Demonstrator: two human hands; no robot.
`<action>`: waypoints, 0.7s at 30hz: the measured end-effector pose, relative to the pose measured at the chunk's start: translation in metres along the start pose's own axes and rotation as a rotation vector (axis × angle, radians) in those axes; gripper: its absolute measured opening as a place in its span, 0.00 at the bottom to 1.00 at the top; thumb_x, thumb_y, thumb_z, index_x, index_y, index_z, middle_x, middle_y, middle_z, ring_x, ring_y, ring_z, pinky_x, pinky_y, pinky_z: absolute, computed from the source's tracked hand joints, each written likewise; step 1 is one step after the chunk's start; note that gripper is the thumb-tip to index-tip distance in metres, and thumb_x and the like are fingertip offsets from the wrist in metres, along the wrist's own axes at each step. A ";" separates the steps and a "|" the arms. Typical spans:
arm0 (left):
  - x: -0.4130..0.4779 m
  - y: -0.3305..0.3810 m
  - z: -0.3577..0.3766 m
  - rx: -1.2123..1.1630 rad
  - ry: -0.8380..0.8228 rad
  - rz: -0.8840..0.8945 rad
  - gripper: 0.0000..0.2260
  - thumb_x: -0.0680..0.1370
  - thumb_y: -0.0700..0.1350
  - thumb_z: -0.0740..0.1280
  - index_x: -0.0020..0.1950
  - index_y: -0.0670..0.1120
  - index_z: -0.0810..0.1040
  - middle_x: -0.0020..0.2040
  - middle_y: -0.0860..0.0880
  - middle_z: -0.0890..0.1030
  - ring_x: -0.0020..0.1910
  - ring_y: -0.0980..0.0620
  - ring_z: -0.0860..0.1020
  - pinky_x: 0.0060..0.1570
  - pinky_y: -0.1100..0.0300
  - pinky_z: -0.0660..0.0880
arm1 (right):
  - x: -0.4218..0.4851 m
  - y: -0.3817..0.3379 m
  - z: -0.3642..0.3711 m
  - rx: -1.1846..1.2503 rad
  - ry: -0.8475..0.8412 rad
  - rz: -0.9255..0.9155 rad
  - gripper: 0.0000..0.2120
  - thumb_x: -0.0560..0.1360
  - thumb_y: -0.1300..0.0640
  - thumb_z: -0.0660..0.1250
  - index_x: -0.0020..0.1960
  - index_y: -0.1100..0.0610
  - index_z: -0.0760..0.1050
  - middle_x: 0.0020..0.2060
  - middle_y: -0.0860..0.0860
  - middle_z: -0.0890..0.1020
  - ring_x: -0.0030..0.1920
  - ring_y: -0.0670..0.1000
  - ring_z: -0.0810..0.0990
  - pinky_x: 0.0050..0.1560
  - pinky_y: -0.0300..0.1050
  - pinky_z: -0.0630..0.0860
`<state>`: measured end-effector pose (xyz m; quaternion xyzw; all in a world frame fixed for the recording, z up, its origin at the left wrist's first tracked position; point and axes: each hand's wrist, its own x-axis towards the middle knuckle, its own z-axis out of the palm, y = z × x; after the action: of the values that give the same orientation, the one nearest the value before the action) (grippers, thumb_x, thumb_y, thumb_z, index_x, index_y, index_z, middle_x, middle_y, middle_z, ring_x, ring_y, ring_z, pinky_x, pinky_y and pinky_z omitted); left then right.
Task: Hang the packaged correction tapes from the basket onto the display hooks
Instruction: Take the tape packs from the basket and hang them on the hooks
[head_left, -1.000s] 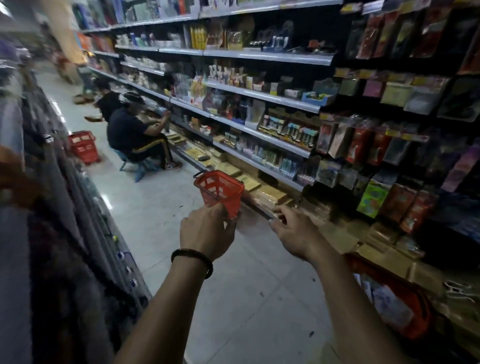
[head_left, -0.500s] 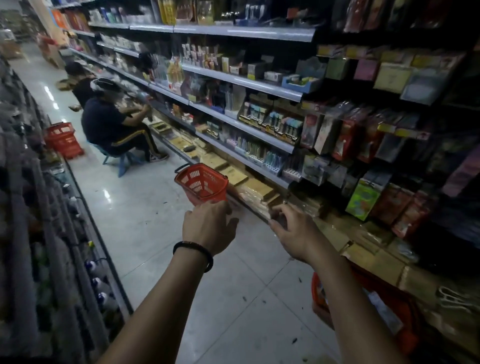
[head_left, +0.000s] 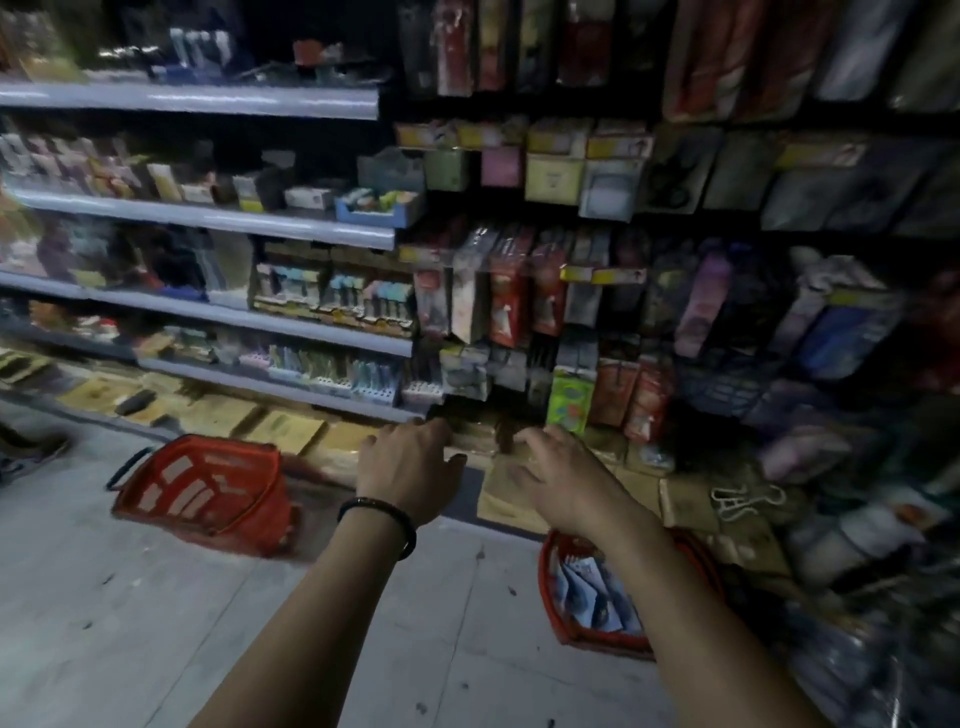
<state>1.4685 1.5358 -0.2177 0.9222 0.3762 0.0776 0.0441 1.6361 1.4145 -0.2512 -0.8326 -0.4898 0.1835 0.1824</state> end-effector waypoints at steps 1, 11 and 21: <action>0.013 0.000 0.002 0.002 -0.006 0.041 0.11 0.82 0.59 0.65 0.59 0.55 0.78 0.55 0.49 0.83 0.54 0.44 0.82 0.52 0.48 0.79 | 0.005 0.003 -0.002 -0.006 0.008 0.027 0.21 0.82 0.39 0.60 0.70 0.48 0.69 0.65 0.51 0.70 0.65 0.56 0.73 0.65 0.57 0.74; 0.114 0.062 0.036 -0.031 -0.078 0.266 0.14 0.80 0.59 0.65 0.61 0.55 0.79 0.59 0.48 0.84 0.58 0.41 0.82 0.56 0.46 0.79 | 0.047 0.066 -0.032 -0.024 0.125 0.175 0.25 0.82 0.38 0.60 0.75 0.46 0.64 0.73 0.49 0.65 0.71 0.58 0.70 0.68 0.58 0.72; 0.196 0.104 0.062 -0.031 -0.050 0.218 0.15 0.80 0.60 0.61 0.60 0.55 0.78 0.57 0.49 0.83 0.55 0.41 0.82 0.54 0.45 0.79 | 0.115 0.128 -0.061 -0.007 0.103 0.189 0.26 0.83 0.40 0.60 0.77 0.49 0.63 0.72 0.52 0.68 0.71 0.58 0.70 0.66 0.59 0.74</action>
<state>1.6890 1.5980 -0.2426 0.9585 0.2714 0.0648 0.0589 1.8137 1.4504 -0.2749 -0.8841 -0.3995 0.1552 0.1860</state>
